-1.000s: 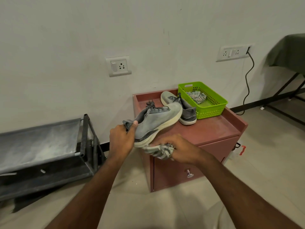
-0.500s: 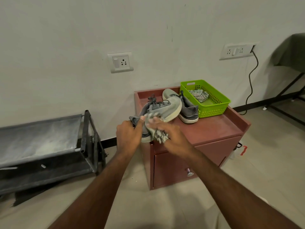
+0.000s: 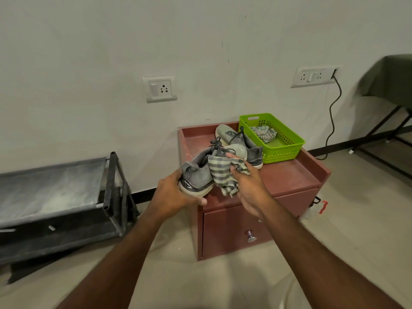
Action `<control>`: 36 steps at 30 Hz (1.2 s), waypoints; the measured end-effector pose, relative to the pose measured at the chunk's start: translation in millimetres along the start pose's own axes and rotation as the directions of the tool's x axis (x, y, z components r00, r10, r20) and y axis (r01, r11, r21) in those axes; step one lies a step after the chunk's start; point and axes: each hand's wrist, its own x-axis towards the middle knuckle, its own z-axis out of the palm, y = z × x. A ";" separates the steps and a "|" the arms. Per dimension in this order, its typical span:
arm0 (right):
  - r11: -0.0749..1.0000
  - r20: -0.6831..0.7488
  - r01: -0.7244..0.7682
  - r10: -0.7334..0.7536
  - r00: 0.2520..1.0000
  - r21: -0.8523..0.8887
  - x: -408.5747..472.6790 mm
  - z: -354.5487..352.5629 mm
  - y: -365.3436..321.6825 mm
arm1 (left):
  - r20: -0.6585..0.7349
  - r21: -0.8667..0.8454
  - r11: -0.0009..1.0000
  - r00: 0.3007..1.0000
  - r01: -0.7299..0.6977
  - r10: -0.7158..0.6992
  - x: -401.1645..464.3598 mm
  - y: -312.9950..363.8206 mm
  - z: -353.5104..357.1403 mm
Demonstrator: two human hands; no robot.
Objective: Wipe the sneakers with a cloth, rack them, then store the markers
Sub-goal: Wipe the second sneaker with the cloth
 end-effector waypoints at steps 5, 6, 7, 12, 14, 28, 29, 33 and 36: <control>0.990 -0.037 -0.115 0.113 0.993 -0.081 -1.9 9.9 5.9 | -0.101 -0.027 1.000 0.995 -0.012 0.009 -8.3 -10.2 9.5; 0.993 -0.015 -0.086 0.086 0.996 -0.076 -1.2 13.7 8.1 | -0.128 -0.034 0.999 0.992 -0.013 0.009 -9.7 -10.4 10.5; 0.997 0.012 -0.049 0.049 0.999 -0.064 0.8 17.1 11.0 | -0.153 -0.034 0.999 0.988 -0.019 0.014 -11.2 -9.8 11.6; 0.990 0.142 0.054 -0.036 0.989 -0.127 7.0 33.7 14.8 | -0.311 0.016 0.998 0.948 -0.066 0.067 -25.8 -10.4 13.4; 0.991 0.135 0.037 -0.019 0.991 -0.130 12.9 35.7 14.8 | -0.364 0.070 0.994 0.926 -0.083 0.103 -27.5 -9.0 10.8; 0.259 0.425 0.741 -0.683 0.594 -0.620 -13.1 -6.0 -5.1 | -0.305 0.322 0.919 0.894 -0.228 0.329 24.4 40.9 56.8; 0.157 0.498 0.749 -0.656 0.567 -0.644 -9.0 -2.7 0.9 | -0.293 0.350 0.899 0.881 -0.263 0.372 25.3 41.5 57.5; -0.012 0.535 0.675 -0.621 0.573 -0.738 7.4 2.3 17.0 | -0.263 0.442 0.866 0.889 -0.233 0.374 24.5 36.0 50.1; 0.329 0.254 0.537 -0.617 0.745 -0.777 9.6 1.9 17.3 | -0.218 0.461 0.865 0.921 -0.196 0.325 23.8 33.9 51.4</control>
